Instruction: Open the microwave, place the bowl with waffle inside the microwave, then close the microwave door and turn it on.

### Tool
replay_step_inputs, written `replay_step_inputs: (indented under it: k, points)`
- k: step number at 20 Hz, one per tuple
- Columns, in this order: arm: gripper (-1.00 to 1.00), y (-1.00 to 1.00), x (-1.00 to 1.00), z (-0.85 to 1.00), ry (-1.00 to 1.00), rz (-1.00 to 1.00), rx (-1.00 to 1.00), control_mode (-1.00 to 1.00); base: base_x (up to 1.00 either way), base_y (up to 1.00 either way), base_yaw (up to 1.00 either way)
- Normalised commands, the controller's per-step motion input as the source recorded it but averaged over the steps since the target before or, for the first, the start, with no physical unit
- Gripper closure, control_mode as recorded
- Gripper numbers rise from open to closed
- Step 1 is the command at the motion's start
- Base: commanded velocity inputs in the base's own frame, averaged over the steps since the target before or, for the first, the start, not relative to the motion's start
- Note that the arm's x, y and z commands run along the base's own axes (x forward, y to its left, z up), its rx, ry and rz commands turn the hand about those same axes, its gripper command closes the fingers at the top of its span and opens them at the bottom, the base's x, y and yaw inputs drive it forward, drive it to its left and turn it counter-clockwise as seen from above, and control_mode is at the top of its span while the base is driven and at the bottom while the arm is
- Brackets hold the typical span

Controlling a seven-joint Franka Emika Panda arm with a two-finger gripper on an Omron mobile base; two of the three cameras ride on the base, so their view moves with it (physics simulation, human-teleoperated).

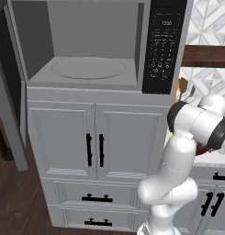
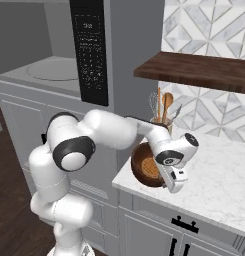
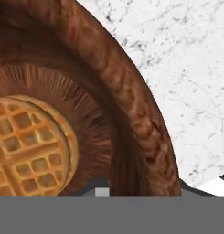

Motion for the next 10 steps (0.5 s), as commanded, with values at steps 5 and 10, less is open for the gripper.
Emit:
replay_step_inputs:
  k: [5,10]
  points:
    - [1.0,0.0,-0.04,-0.04,-0.1,-0.04,0.03,-1.0,0.0,0.0,0.0]
    - [1.0,0.0,-0.19,0.25,-0.16,-0.06,0.12,-1.0,0.0,0.0,0.0]
